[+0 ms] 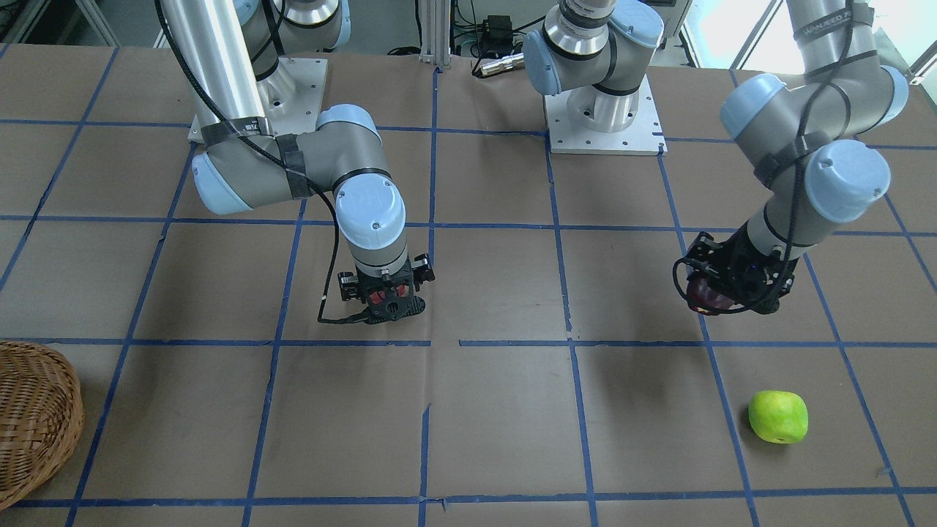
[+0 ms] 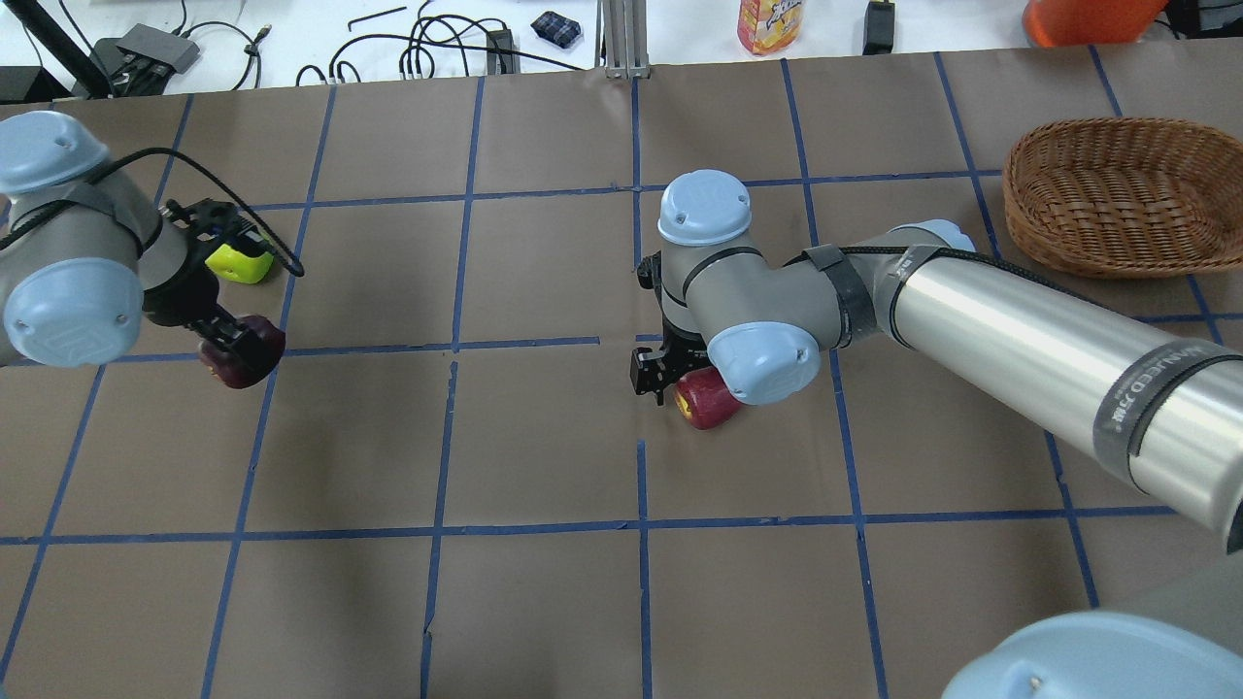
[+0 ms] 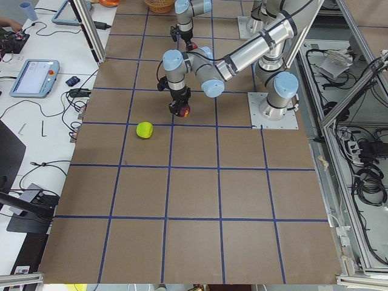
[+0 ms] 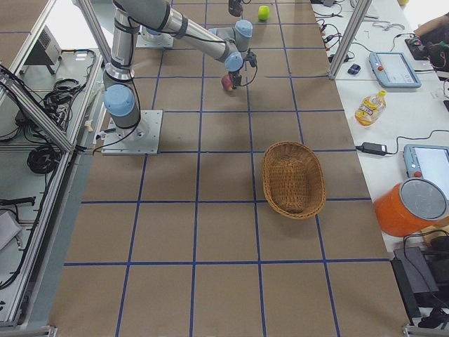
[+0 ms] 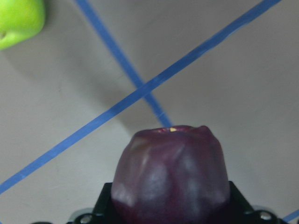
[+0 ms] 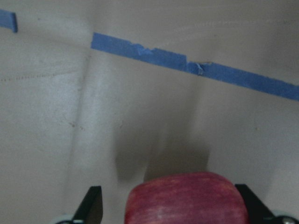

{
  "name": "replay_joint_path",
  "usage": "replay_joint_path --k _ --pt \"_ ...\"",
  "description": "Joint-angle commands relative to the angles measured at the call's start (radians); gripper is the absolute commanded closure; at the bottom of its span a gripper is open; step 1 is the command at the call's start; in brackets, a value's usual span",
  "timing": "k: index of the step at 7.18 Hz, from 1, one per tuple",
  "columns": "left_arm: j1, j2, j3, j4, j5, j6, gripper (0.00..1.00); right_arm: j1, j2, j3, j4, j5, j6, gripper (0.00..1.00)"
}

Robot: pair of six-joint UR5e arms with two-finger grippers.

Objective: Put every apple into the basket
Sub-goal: 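Carry purple apple to center with left while right carries red apple to basket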

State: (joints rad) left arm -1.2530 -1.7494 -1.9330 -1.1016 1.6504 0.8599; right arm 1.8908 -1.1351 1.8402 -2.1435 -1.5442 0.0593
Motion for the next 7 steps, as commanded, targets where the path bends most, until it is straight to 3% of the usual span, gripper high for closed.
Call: replay_joint_path --k 1,2,3,4,6,7 --pt "-0.13 0.022 0.0 -0.024 -0.006 -0.2 1.0 0.002 -0.021 0.013 0.019 -0.046 -0.021 0.39" --pt "-0.138 0.039 -0.003 -0.05 -0.082 -0.285 1.0 -0.01 -0.043 0.011 0.025 -0.047 -0.024 0.57" --pt "-0.141 0.044 -0.004 -0.087 -0.137 -0.358 1.0 -0.025 -0.054 0.002 0.028 -0.04 -0.024 0.61" --pt "-0.176 0.027 -0.001 -0.087 -0.18 -0.477 1.0 -0.07 -0.055 -0.01 0.027 -0.025 -0.021 0.84" --pt "-0.364 -0.004 0.006 -0.011 -0.198 -0.789 1.0 -0.253 -0.054 -0.118 0.039 -0.027 -0.024 0.9" --pt "-0.435 -0.042 0.008 0.141 -0.249 -0.952 1.0 -0.359 -0.049 -0.177 0.066 -0.022 -0.068 0.93"
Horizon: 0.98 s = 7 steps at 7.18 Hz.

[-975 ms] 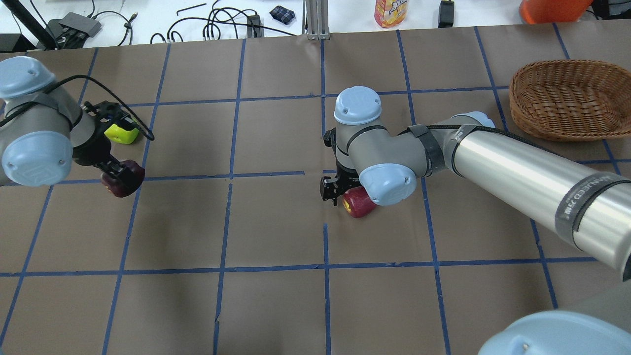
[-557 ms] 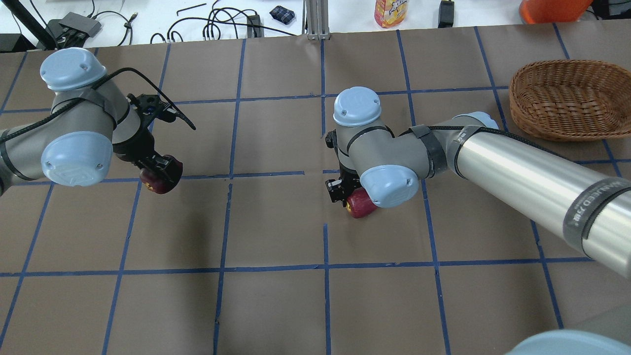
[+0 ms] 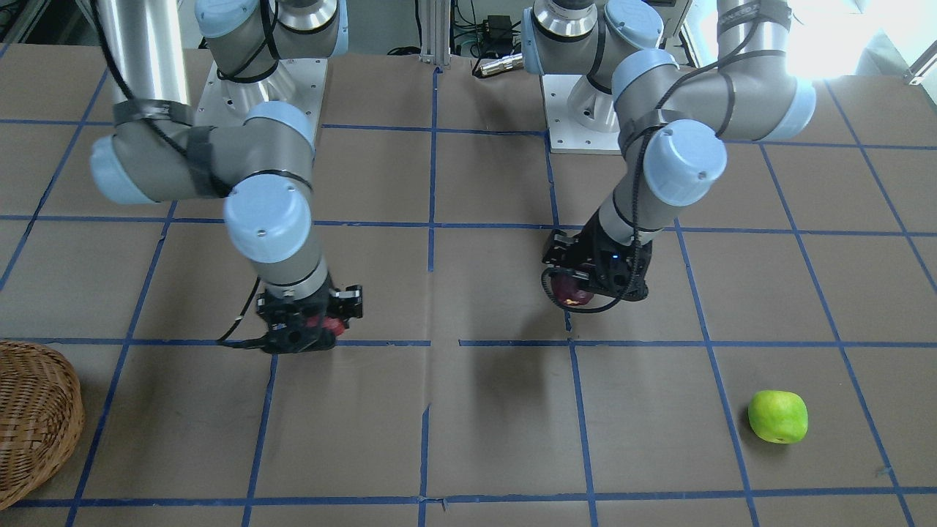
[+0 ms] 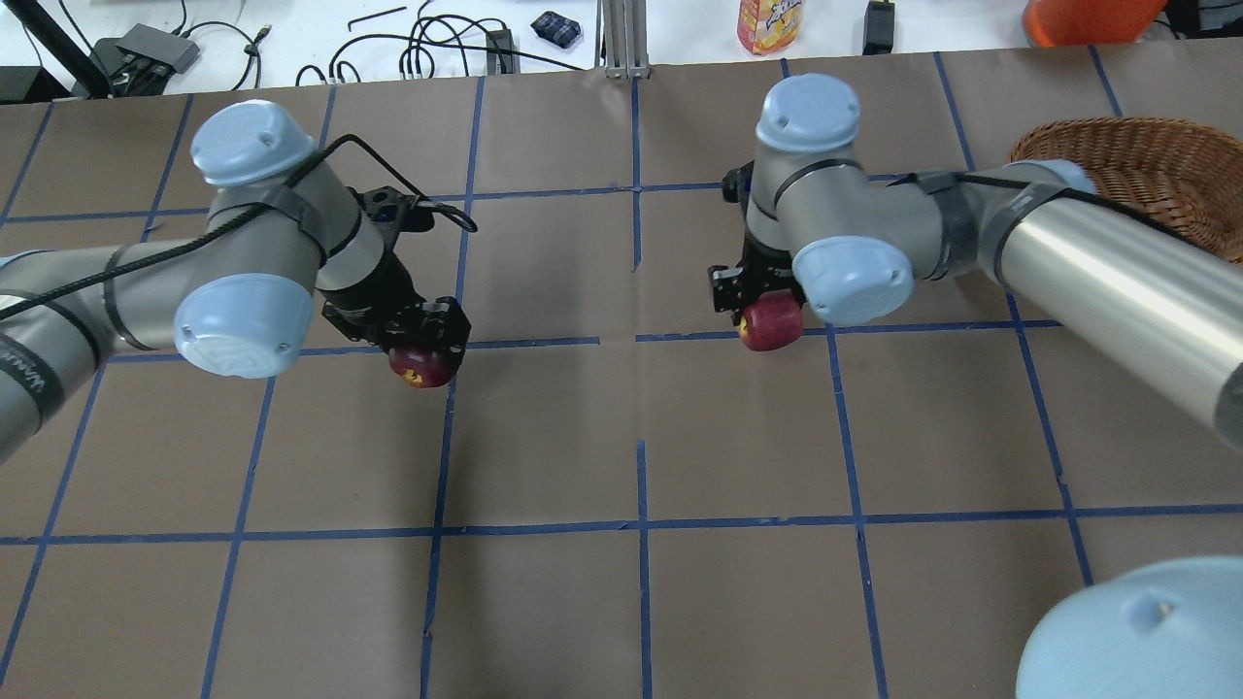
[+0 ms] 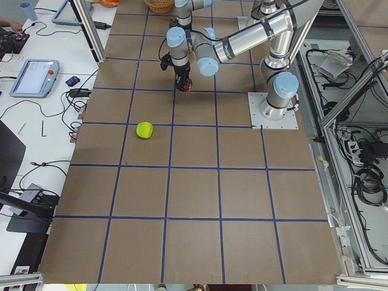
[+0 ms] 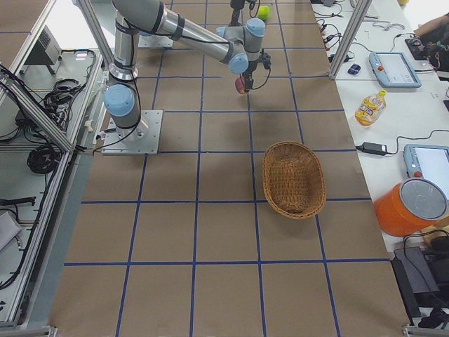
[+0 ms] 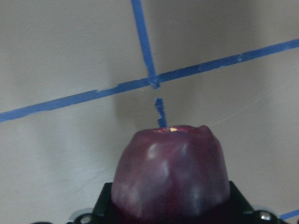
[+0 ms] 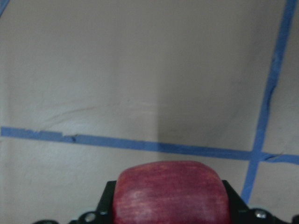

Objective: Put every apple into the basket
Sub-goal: 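Carry purple apple to center with left while right carries red apple to basket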

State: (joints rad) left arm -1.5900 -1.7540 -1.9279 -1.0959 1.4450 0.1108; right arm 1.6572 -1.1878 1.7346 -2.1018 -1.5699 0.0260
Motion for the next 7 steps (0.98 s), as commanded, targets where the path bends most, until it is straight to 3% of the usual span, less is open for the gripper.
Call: replay_joint_path --k 1,3,4,5,6,7 --pt "-0.181 -0.08 0.001 0.236 -0.092 -0.382 1.0 -0.222 0.011 -0.114 0.054 0.005 -0.075 0.99" --pt "-0.336 -0.201 0.001 0.429 -0.089 -0.496 1.0 -0.398 0.043 -0.197 0.123 0.089 -0.328 1.0" --pt "-0.372 -0.241 0.009 0.495 -0.092 -0.528 1.0 -0.486 0.113 -0.269 0.19 0.082 -0.459 1.0" --pt "-0.392 -0.269 0.013 0.508 -0.089 -0.571 0.88 -0.529 0.169 -0.374 0.21 0.059 -0.477 1.0" --pt "-0.397 -0.286 0.026 0.545 -0.091 -0.557 0.01 -0.533 0.207 -0.447 0.229 -0.008 -0.482 1.0" --pt "-0.39 -0.286 0.032 0.542 -0.089 -0.51 0.0 -0.556 0.241 -0.487 0.226 -0.019 -0.482 1.0"
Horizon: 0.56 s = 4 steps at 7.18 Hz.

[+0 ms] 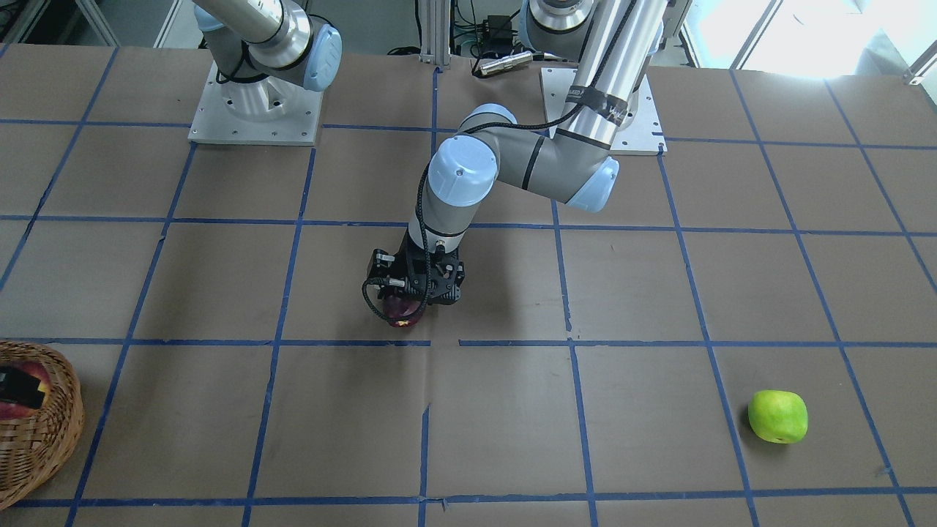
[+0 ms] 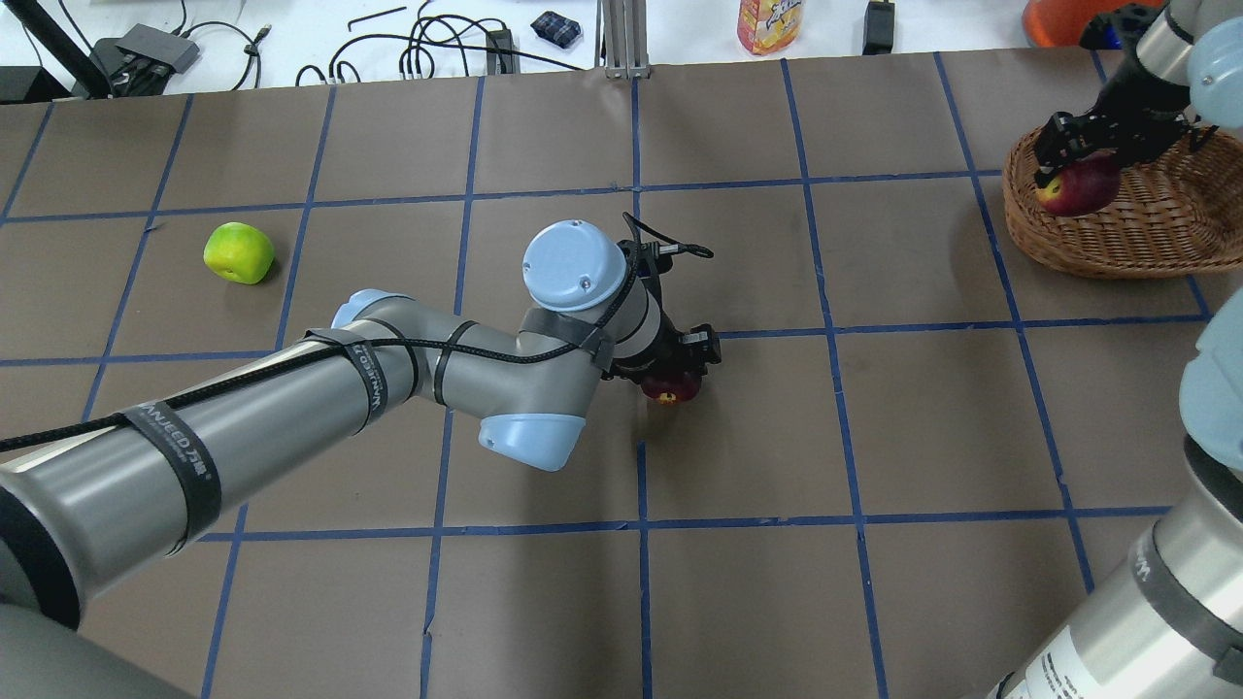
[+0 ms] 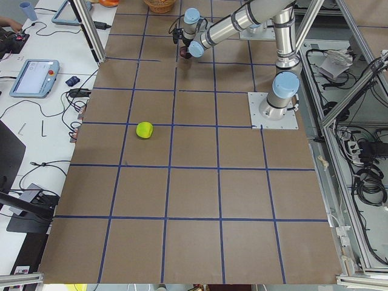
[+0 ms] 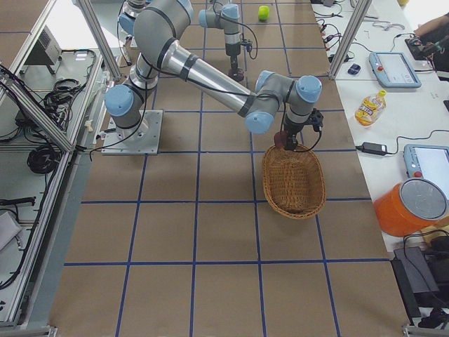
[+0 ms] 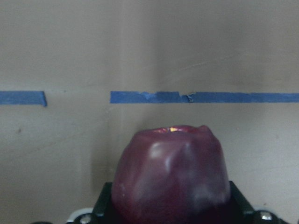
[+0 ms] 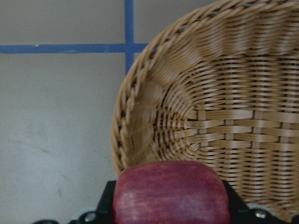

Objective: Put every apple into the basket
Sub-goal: 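Carry purple apple to center with left while right carries red apple to basket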

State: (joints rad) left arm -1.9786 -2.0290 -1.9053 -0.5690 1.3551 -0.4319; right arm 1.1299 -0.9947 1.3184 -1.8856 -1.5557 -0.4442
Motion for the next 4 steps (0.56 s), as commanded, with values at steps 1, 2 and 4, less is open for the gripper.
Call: replay_joint_path --k 1,2,4 --pt "0.026 0.016 0.028 -0.005 -0.001 0.067 0.0 -0.051 0.073 -0.082 -0.009 -0.032 -0.011 1.0" --pt "0.109 0.05 0.023 -0.081 -0.001 0.199 0.0 -0.056 0.085 -0.082 -0.044 -0.021 -0.017 1.0" --pt "0.344 0.143 0.032 -0.281 0.007 0.506 0.0 -0.068 0.099 -0.081 -0.107 -0.02 -0.127 0.99"
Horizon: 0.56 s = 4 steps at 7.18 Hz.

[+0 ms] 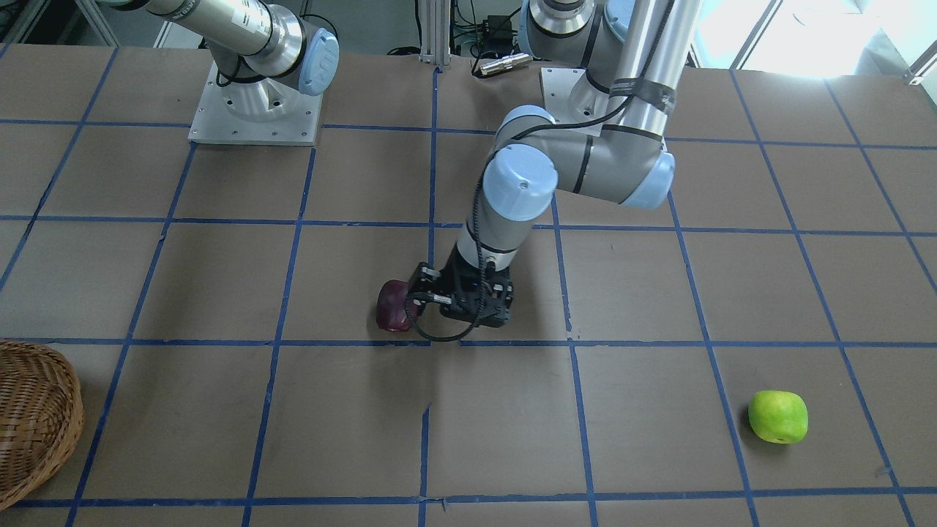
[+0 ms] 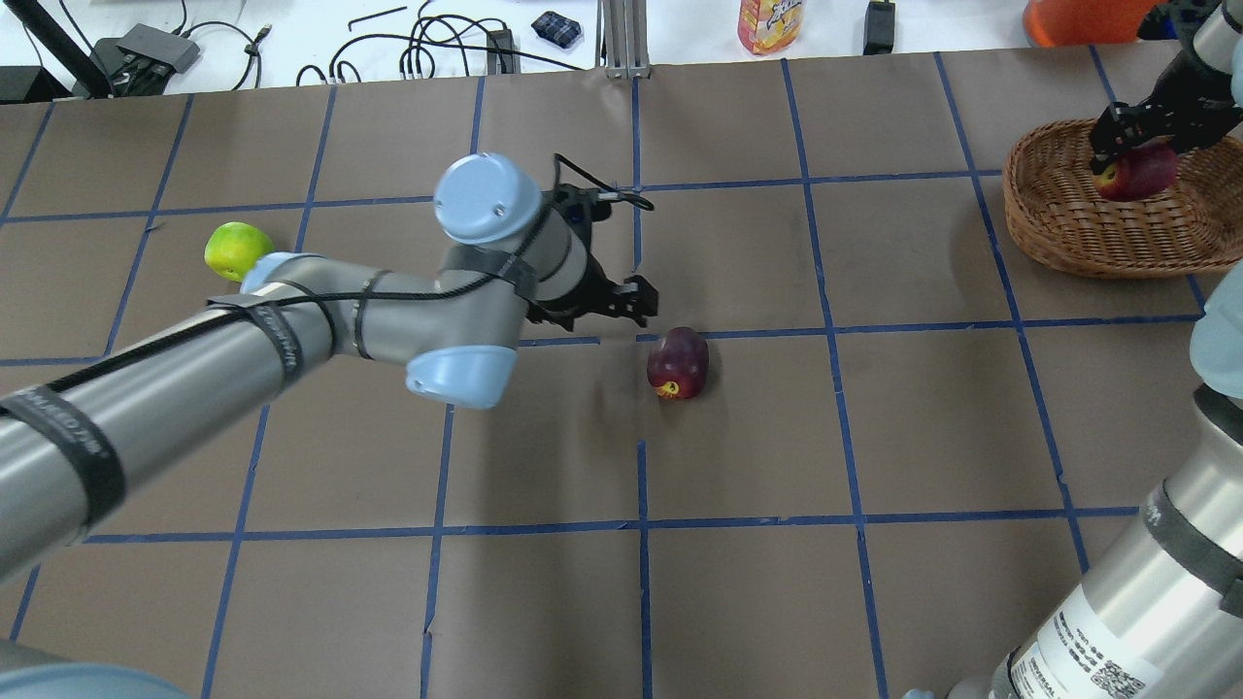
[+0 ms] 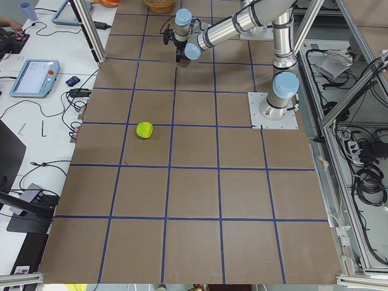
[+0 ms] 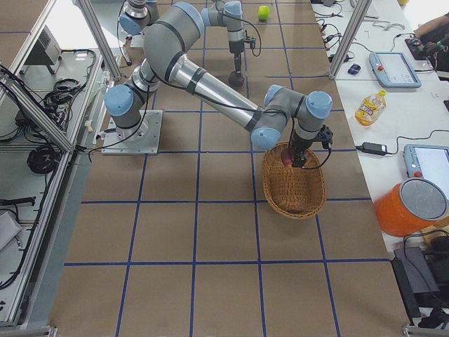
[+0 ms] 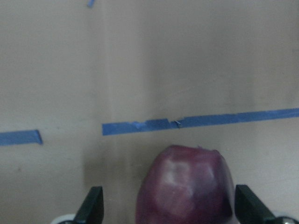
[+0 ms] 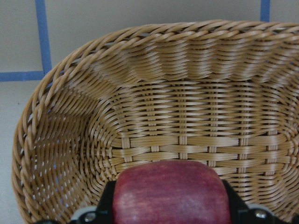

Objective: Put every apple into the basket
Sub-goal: 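Grasp the green apple with left while right lowers red apple into basket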

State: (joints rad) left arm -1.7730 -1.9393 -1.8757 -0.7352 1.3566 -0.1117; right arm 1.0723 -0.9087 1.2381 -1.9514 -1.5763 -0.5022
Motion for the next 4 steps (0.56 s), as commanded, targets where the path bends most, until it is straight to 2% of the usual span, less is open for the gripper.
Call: replay_joint_path --k 1,2,3,4 --pt "0.3 0.078 0.01 -0.244 0.028 0.404 0.0 -0.056 0.037 0.0 -0.103 0.004 -0.119 0.99" --pt "0.467 0.068 0.038 -0.316 0.036 0.546 0.0 -0.098 0.066 -0.012 -0.131 0.012 -0.169 0.99" --pt "0.53 0.036 0.125 -0.326 0.14 0.64 0.0 -0.112 0.077 -0.026 -0.148 0.044 -0.179 0.94" --pt "0.532 -0.013 0.232 -0.343 0.311 0.732 0.0 -0.139 0.096 -0.051 -0.149 0.054 -0.205 0.9"
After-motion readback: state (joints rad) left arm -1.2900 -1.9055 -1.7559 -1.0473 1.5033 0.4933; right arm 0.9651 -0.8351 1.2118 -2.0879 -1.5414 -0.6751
